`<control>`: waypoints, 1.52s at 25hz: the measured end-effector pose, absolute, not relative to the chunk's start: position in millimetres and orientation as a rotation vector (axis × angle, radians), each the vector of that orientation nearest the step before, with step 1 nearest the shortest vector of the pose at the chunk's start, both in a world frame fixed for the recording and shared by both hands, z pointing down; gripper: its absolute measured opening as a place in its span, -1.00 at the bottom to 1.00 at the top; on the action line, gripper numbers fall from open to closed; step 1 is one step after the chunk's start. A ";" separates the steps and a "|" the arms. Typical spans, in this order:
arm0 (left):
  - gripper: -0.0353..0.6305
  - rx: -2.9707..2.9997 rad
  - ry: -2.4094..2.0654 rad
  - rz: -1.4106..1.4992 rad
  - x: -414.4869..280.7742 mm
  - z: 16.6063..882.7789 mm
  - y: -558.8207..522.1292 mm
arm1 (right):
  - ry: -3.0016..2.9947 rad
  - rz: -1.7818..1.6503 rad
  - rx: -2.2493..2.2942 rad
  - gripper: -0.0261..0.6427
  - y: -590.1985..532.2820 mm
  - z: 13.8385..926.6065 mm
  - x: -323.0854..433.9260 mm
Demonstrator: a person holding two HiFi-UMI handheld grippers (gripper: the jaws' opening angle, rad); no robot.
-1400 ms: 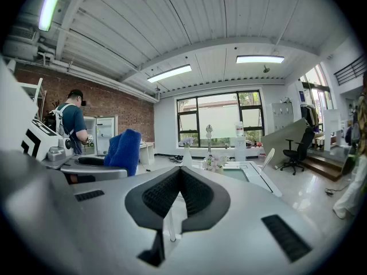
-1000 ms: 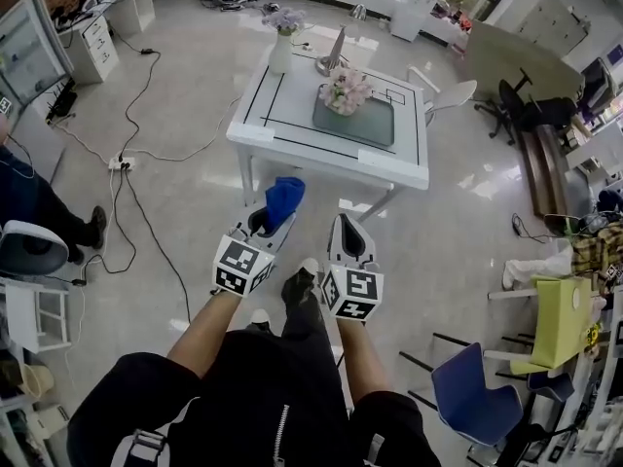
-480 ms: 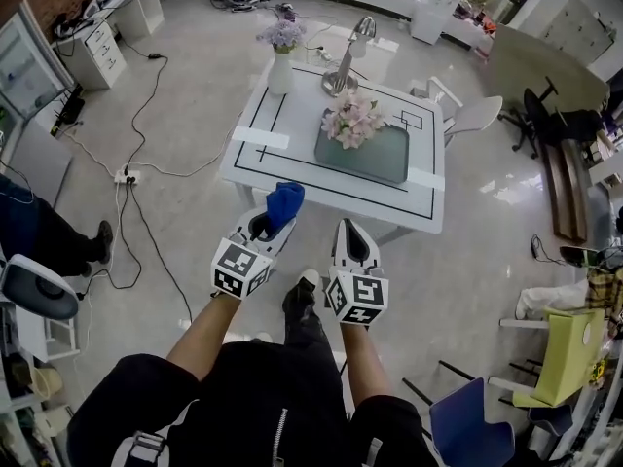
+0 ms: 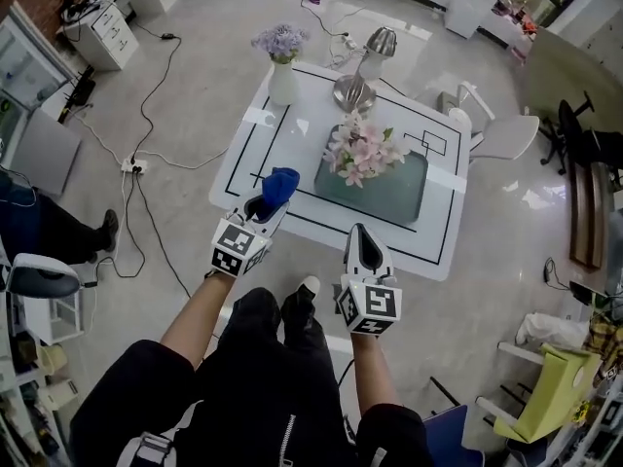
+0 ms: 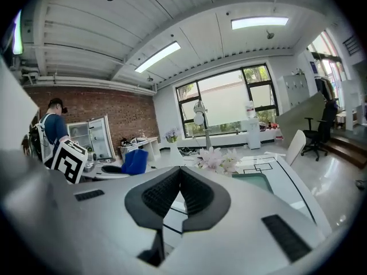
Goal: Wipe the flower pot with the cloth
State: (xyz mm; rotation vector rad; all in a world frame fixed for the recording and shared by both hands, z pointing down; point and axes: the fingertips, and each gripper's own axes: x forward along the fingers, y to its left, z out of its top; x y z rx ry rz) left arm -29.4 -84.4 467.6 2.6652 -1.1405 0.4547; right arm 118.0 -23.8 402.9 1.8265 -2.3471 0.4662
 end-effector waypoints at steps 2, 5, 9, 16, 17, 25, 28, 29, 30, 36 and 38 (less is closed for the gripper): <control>-0.53 2.674 -1.139 0.500 -30.6 475.3 -109.9 | -2.335 0.484 1.806 -0.90 -37.3 406.8 116.4; -0.53 2.686 -1.107 0.527 -27.5 488.3 -143.7 | -2.299 0.498 1.798 -0.90 -54.7 409.1 115.0; -0.53 2.688 -1.029 0.523 -12.6 508.6 -184.2 | -2.244 0.496 1.843 -0.89 -81.1 409.4 116.7; -0.53 2.708 -0.807 0.560 18.8 555.8 -238.7 | -2.167 0.495 1.895 -0.90 -137.5 417.3 92.4; -0.53 2.712 -0.771 0.569 24.4 562.1 -244.7 | -2.157 0.493 1.900 -0.90 -145.0 418.6 88.6; -0.53 2.728 -0.550 0.576 67.1 592.7 -274.2 | -2.063 0.500 1.926 -0.89 -180.0 435.8 77.0; -0.53 2.698 -0.468 0.651 76.2 602.8 -272.5 | -2.030 0.524 1.928 -0.89 -183.2 441.5 75.3; -0.53 2.693 -0.439 0.689 79.8 607.6 -271.7 | -2.020 0.531 1.931 -0.90 -183.9 443.0 75.6; -0.53 2.690 -0.412 0.726 83.4 611.9 -271.1 | -2.011 0.537 1.934 -0.90 -184.2 444.4 76.1; -0.53 2.630 -0.224 0.948 95.6 624.2 -260.9 | -1.979 0.552 1.945 -0.90 -182.5 448.3 79.0; -0.53 2.595 -0.150 1.012 94.3 625.6 -252.6 | -1.969 0.561 1.957 -0.89 -179.9 449.8 80.5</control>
